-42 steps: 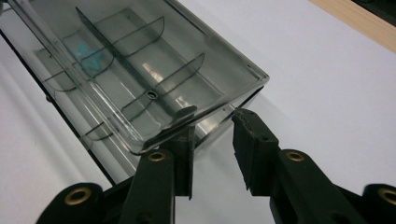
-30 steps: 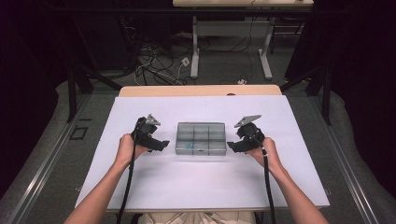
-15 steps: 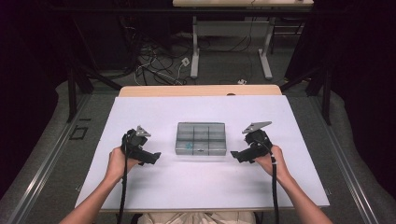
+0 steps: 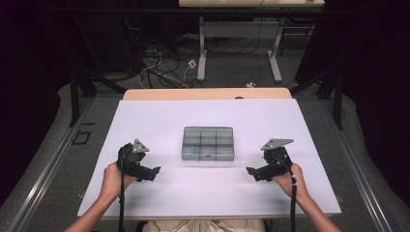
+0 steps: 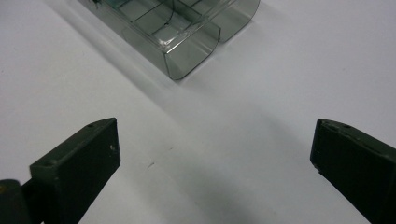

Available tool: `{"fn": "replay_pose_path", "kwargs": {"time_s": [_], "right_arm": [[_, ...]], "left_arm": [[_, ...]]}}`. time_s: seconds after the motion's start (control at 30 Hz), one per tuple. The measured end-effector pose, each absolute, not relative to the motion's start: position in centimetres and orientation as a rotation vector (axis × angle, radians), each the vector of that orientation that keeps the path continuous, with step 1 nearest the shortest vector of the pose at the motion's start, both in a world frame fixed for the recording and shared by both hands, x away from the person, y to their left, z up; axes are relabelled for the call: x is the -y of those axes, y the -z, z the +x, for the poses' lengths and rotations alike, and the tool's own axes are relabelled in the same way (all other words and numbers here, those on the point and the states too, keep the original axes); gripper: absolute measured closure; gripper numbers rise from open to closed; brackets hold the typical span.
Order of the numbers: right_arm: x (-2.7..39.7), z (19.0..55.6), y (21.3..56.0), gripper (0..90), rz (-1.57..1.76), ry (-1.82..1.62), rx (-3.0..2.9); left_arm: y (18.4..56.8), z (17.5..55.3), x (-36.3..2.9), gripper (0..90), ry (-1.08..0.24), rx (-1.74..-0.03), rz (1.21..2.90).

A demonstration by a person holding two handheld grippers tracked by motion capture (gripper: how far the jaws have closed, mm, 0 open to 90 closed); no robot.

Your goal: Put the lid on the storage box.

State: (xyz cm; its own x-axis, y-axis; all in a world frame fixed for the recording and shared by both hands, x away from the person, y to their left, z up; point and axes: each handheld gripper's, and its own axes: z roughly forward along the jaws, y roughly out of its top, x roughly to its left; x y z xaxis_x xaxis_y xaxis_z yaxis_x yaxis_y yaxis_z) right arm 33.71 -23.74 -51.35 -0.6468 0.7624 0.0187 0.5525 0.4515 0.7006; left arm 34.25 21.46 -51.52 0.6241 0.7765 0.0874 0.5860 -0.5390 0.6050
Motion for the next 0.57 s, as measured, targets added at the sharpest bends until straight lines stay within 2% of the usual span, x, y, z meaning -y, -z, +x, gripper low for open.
{"fn": "replay_pose_path", "kwargs": {"time_s": [0.57], "right_arm": [[24.4,29.6,51.9,0.0,1.136,-1.028,-2.395]], "left_arm": [[52.4,31.1,-21.8,0.0,-0.459,-1.059,2.315]]}}
